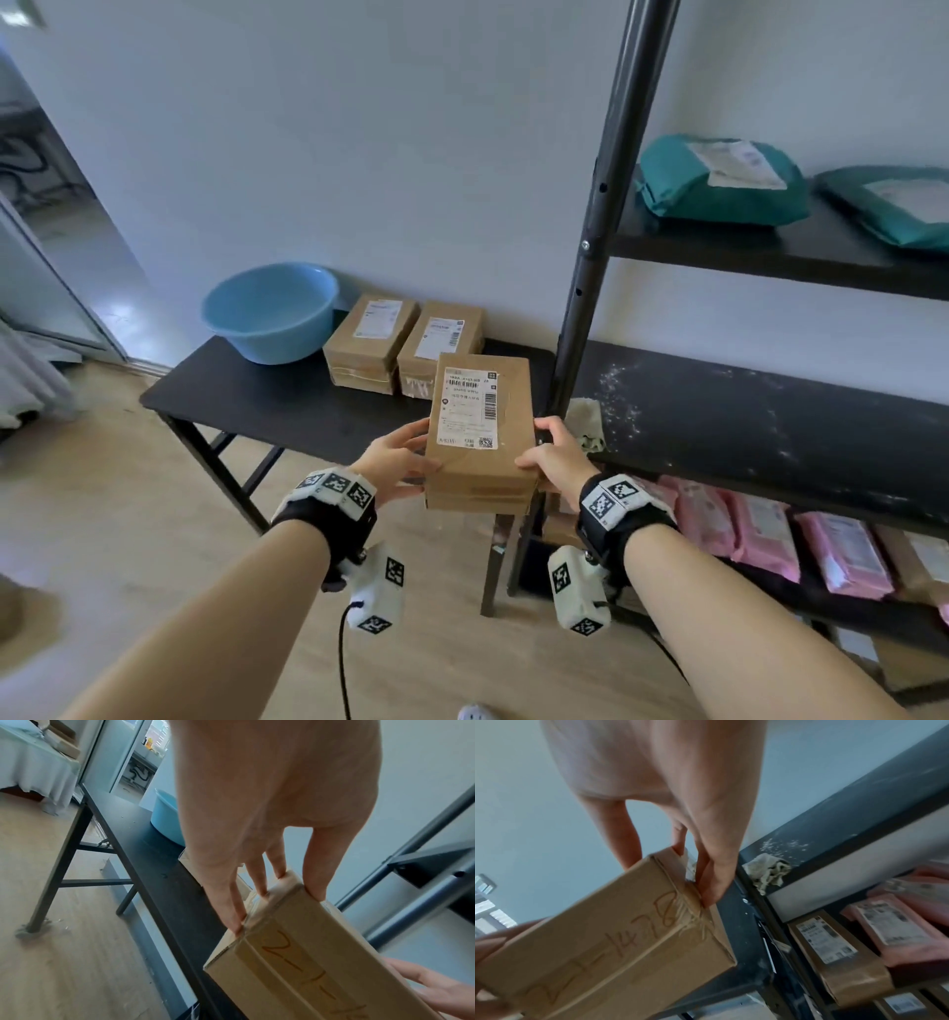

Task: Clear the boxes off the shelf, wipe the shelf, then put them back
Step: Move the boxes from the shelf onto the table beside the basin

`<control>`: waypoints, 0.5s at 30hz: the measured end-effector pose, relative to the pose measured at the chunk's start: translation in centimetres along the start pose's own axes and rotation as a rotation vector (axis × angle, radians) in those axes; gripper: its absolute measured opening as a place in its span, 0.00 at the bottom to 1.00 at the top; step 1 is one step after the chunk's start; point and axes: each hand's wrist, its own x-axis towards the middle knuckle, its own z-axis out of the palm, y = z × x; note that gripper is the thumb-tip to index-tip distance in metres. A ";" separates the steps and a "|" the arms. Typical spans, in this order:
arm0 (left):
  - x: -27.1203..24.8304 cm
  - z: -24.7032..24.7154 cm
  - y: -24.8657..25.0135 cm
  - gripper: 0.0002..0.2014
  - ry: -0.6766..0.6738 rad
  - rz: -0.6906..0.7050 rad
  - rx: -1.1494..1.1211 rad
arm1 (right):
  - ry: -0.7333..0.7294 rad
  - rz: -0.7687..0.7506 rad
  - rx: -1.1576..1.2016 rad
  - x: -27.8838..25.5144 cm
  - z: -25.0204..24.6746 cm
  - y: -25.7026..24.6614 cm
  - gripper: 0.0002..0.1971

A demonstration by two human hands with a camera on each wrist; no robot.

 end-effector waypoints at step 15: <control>13.3 -5.2 11.1 0.34 -0.140 0.061 -0.081 | 0.292 -0.111 -0.066 11.7 2.6 -9.9 0.31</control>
